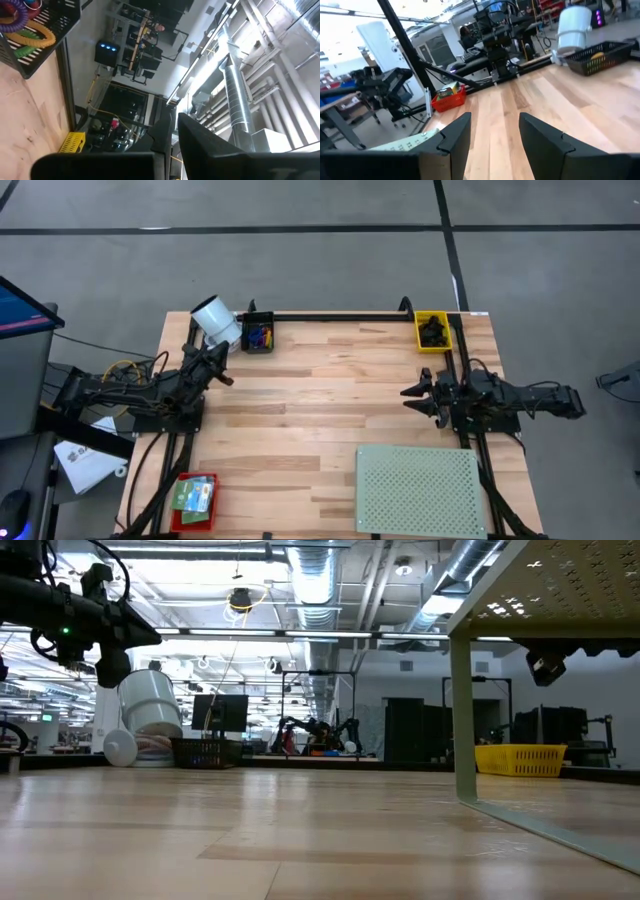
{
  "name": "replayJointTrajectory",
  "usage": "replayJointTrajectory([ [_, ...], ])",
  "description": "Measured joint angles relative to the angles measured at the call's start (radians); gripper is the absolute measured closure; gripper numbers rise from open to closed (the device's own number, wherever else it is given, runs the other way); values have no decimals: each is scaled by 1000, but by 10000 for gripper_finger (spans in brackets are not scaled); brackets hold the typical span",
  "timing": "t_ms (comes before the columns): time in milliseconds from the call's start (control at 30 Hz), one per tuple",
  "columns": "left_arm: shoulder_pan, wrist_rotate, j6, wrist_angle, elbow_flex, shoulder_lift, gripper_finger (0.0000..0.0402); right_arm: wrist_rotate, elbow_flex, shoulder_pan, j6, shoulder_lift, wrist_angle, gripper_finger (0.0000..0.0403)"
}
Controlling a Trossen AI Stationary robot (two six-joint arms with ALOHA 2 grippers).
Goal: Pick & Place Office Desk Supplies
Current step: Return to Home Position
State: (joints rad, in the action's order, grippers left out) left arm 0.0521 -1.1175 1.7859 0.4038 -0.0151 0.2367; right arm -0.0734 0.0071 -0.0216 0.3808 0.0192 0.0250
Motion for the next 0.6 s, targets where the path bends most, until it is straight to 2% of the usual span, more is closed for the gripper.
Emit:
replayJointTrajectory([
  [533, 0, 9, 5, -7, 0, -6, 376, 0, 0, 0, 39, 0, 0, 239],
  [600, 15, 32, -57, -31, 0, -40, 376, 0, 0, 0, 39, 0, 0, 239],
])
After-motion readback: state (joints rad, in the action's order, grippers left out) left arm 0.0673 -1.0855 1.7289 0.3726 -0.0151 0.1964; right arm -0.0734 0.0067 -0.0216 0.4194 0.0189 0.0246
